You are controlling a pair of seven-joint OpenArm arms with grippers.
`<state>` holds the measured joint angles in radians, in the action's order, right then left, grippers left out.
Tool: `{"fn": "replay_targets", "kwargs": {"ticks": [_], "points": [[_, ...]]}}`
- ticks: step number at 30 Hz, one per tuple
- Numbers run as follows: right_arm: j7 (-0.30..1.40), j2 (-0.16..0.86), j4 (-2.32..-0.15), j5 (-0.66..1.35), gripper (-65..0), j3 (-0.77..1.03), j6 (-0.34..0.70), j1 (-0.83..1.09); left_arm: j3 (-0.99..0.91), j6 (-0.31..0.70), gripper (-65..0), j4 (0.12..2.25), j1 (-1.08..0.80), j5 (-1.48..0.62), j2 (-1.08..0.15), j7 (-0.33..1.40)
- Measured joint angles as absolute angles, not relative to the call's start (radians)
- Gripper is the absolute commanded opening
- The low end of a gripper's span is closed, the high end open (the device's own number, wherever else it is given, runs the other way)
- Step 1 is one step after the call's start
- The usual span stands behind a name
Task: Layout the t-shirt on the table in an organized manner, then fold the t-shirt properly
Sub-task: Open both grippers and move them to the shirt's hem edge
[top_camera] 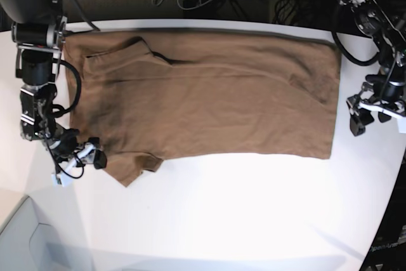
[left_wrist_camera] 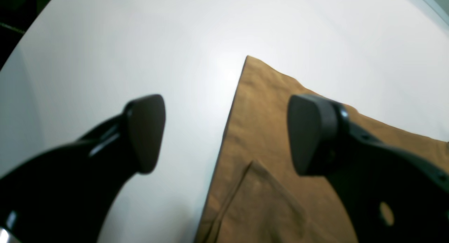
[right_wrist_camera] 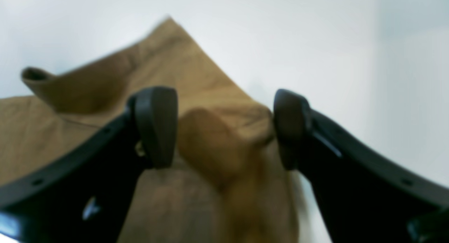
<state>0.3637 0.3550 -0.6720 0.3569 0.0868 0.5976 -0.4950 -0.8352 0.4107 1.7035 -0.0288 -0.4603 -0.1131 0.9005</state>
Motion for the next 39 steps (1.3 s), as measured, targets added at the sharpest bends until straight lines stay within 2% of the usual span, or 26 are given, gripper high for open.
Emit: {"fn": "replay_targets", "kwargs": {"ticks": [7, 9, 16, 21, 28, 30, 34, 39], "points": [[0.332, 0.356, -0.664, 0.363, -22.3, 0.087, 0.598, -0.47, -0.836, 0.41, -12.3, 1.65, 0.027, -0.463, -0.116, 0.884], [0.327, 0.358, -0.662, 0.374, -25.2, 0.089, 0.598, -0.465, -0.835, 0.408, -12.3, 1.593, 0.06, -0.46, -0.116, 0.886], [0.318, 0.357, -0.667, 0.375, -46.9, 0.089, 0.597, -0.445, -0.686, 0.408, -12.3, 1.326, 0.196, -0.461, -0.206, 0.881], [0.32, 0.353, -0.665, 0.375, -64.4, 0.089, 0.598, -0.44, -0.585, 0.404, -12.3, 1.172, 0.252, -0.46, -0.231, 0.736], [0.317, 0.353, -0.667, 0.379, -65.0, 0.089, 0.598, -0.433, -0.389, 0.393, -12.3, 0.987, 0.31, -0.464, -0.255, 0.581], [0.313, 0.353, -0.667, 0.382, -65.0, 0.089, 0.598, -0.429, -0.355, 0.32, -12.2, 0.95, 0.316, -0.461, -0.254, 0.539], [0.313, 0.353, -0.668, 0.382, -65.0, 0.089, 0.598, -0.429, -0.337, 0.234, -12.1, 0.935, 0.311, -0.384, -0.256, 0.491], [0.313, 0.353, -0.668, 0.382, -65.0, 0.089, 0.598, -0.429, -0.337, 0.231, -12.1, 0.934, 0.319, -0.271, -0.251, 0.464]]}}
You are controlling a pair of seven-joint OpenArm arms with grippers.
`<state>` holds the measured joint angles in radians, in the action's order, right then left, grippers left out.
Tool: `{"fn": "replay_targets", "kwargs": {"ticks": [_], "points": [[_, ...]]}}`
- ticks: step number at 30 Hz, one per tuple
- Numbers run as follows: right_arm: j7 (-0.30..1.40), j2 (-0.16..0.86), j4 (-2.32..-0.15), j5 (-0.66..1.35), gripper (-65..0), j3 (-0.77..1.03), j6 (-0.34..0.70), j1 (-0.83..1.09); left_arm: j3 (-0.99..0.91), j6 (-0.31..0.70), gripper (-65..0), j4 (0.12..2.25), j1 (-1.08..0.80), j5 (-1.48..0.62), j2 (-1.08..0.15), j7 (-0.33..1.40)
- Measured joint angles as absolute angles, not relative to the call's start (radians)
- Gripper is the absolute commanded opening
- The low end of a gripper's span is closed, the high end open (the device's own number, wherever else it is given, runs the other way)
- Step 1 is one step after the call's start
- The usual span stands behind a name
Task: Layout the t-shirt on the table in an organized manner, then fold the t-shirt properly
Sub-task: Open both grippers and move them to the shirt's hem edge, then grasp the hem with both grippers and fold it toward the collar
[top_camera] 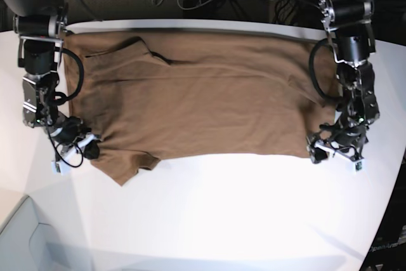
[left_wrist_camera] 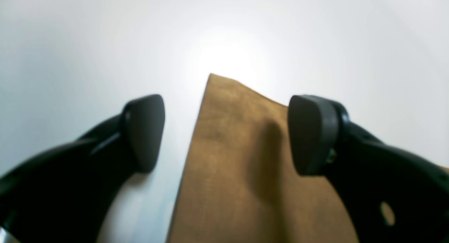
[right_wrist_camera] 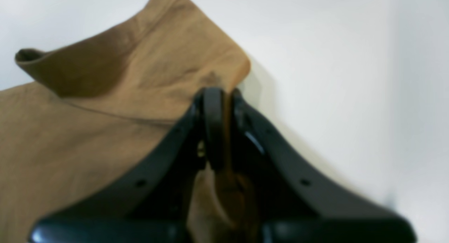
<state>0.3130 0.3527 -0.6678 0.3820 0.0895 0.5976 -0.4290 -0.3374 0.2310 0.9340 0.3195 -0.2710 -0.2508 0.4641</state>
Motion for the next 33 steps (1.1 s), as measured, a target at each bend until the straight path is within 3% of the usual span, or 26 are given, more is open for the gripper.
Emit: {"fn": "replay_targets", "kwargs": {"ticks": [13, 15, 20, 24, 33], "points": [[0.313, 0.351, -0.668, 0.382, -65.0, 0.089, 0.598, -0.428, -0.339, 0.236, -13.0, 0.746, 0.419, -0.137, -0.221, 0.379], [0.313, 0.351, -0.668, 0.382, -65.0, 0.089, 0.598, -0.428, -0.339, 0.235, -18.5, 0.746, 0.419, -0.138, -0.218, 0.379], [0.313, 0.351, -0.668, 0.382, -65.0, 0.089, 0.598, -0.429, -0.339, 0.234, -48.6, 0.736, 0.417, -0.145, -0.213, 0.372], [0.313, 0.351, -0.668, 0.382, -65.0, 0.089, 0.598, -0.429, -0.34, 0.235, -63.8, 0.735, 0.417, -0.15, -0.213, 0.373], [0.314, 0.348, -0.695, 0.373, -65.0, 0.098, 0.598, -0.421, -0.34, 0.235, -64.9, 0.796, 0.405, -0.151, -0.205, 0.437]]}}
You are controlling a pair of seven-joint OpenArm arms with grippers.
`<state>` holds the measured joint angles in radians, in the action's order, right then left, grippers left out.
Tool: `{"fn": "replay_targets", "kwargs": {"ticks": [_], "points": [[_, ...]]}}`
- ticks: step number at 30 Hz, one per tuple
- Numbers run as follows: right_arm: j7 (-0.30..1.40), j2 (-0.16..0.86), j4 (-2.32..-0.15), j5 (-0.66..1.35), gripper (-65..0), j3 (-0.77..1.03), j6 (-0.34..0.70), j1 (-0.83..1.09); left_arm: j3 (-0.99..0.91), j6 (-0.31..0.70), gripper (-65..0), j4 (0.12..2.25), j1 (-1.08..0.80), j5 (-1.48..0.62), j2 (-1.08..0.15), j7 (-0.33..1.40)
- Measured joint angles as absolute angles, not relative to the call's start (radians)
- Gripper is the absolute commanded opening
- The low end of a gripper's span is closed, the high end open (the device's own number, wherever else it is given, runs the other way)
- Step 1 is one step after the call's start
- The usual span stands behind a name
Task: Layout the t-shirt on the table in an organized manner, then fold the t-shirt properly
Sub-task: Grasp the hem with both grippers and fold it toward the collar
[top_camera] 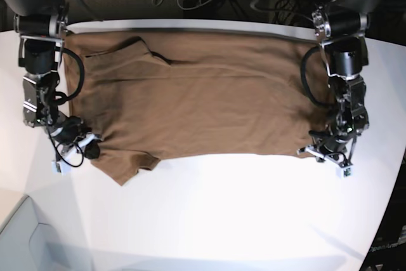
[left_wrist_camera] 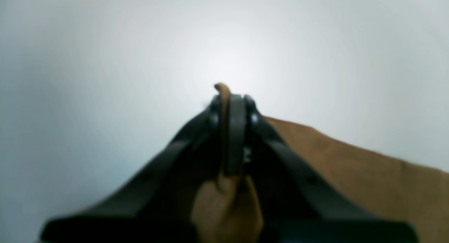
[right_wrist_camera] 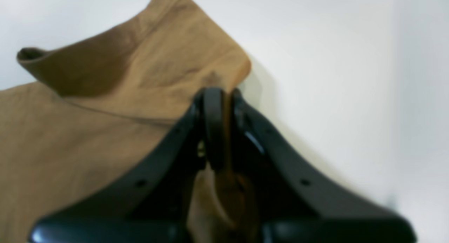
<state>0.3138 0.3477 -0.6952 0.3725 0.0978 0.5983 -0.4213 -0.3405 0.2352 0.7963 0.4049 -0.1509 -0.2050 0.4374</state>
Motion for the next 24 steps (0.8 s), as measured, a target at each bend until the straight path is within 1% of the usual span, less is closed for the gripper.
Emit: {"fn": "replay_targets", "kwargs": {"ticks": [3, 8, 13, 19, 24], "points": [[0.279, 0.345, -0.791, 0.371, -65.0, 0.097, 0.598, -0.369, -0.337, 0.236, -64.9, 0.869, 0.374, -0.146, -0.197, 0.482], [0.287, 0.345, -0.957, 0.368, -65.0, 0.097, 0.596, -0.297, -0.345, 0.236, -64.9, 0.96, 0.36, -0.142, -0.199, 0.565], [0.274, 0.345, -1.077, 0.371, -65.0, 0.103, 0.599, -0.228, -0.345, 0.238, -64.9, 1.098, 0.291, -0.145, -0.196, 0.578], [0.284, 0.321, -1.213, 0.362, -65.0, 0.223, 0.595, -0.124, -0.344, 0.239, -64.9, 1.241, 0.21, -0.146, -0.171, 0.579], [0.284, 0.315, -1.327, 0.366, -65.0, 0.242, 0.596, -0.028, -0.345, 0.239, -64.9, 1.333, 0.133, -0.142, -0.147, 0.588]]}}
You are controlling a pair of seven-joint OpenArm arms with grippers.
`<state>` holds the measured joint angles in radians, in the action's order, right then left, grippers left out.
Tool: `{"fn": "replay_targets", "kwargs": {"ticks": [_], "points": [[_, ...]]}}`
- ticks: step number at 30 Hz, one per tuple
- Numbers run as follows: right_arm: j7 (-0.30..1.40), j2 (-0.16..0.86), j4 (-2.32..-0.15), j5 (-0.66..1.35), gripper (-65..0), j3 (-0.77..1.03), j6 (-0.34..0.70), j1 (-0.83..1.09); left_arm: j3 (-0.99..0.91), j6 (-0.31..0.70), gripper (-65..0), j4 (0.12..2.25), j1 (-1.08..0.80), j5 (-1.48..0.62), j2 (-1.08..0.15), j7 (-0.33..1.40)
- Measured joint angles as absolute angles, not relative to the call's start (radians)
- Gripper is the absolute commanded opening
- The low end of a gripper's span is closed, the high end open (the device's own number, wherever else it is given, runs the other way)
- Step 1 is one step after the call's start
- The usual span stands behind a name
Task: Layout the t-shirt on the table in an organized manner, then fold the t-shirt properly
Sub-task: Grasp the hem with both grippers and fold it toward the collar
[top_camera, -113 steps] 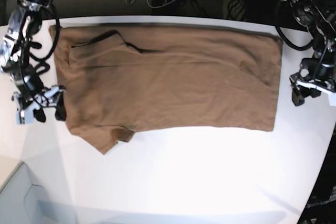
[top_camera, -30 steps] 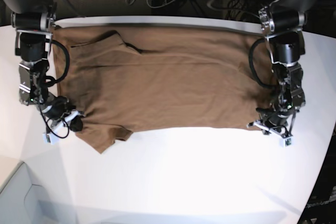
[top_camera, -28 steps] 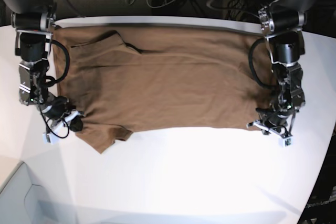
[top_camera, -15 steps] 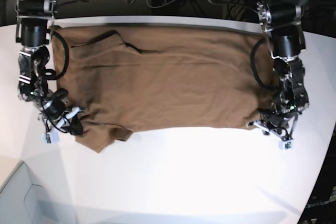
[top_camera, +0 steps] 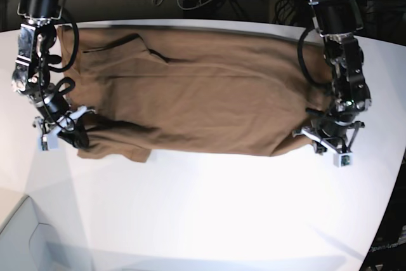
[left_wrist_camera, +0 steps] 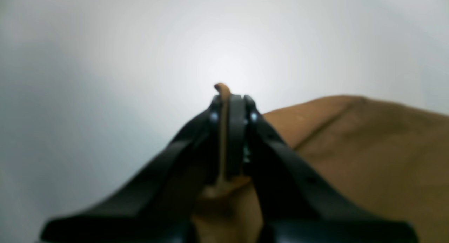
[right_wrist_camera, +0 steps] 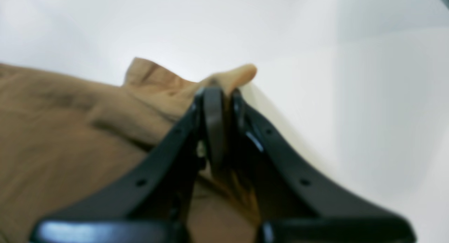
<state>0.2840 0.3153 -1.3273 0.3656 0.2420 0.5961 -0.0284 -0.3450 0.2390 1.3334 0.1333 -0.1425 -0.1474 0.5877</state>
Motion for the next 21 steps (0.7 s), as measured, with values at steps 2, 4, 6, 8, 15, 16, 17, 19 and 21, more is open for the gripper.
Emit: {"fn": "replay_targets", "kwargs": {"ticks": [2, 4, 6, 8, 15, 16, 17, 19, 21], "points": [[0.284, 0.313, -1.382, 0.367, -65.0, 0.243, 0.6, 0.006, -0.344, 0.239, -64.9, 1.38, 0.104, -0.144, -0.146, 0.588], [0.28, 0.316, -1.43, 0.367, -65.0, 0.244, 0.598, 0.033, -0.346, 0.239, -64.9, 1.423, 0.092, -0.145, -0.144, 0.587], [0.279, 0.316, -1.483, 0.369, -65.0, 0.246, 0.598, 0.063, -0.347, 0.235, -64.9, 1.468, 0.076, -0.142, -0.13, 0.579], [0.277, 0.307, -1.534, 0.37, -65.0, 0.263, 0.604, 0.099, -0.343, 0.244, -64.9, 1.509, 0.044, -0.15, -0.122, 0.577], [0.283, 0.229, -1.625, 0.366, -65.0, 0.405, 0.606, 0.16, -0.346, 0.239, -64.9, 1.605, -0.026, -0.143, -0.121, 0.586], [0.277, 0.228, -1.631, 0.368, -65.0, 0.411, 0.606, 0.172, -0.345, 0.239, -64.9, 1.616, -0.033, -0.144, -0.121, 0.58], [0.275, 0.227, -1.633, 0.372, -65.0, 0.418, 0.605, 0.184, -0.346, 0.239, -64.9, 1.625, -0.043, -0.146, -0.121, 0.578], [0.278, 0.227, -1.636, 0.37, -65.0, 0.421, 0.605, 0.212, -0.345, 0.239, -64.9, 1.637, -0.066, -0.145, -0.121, 0.585], [0.28, 0.226, -1.636, 0.371, -65.0, 0.421, 0.605, 0.229, -0.345, 0.239, -64.9, 1.645, -0.083, -0.144, -0.121, 0.588]]}}
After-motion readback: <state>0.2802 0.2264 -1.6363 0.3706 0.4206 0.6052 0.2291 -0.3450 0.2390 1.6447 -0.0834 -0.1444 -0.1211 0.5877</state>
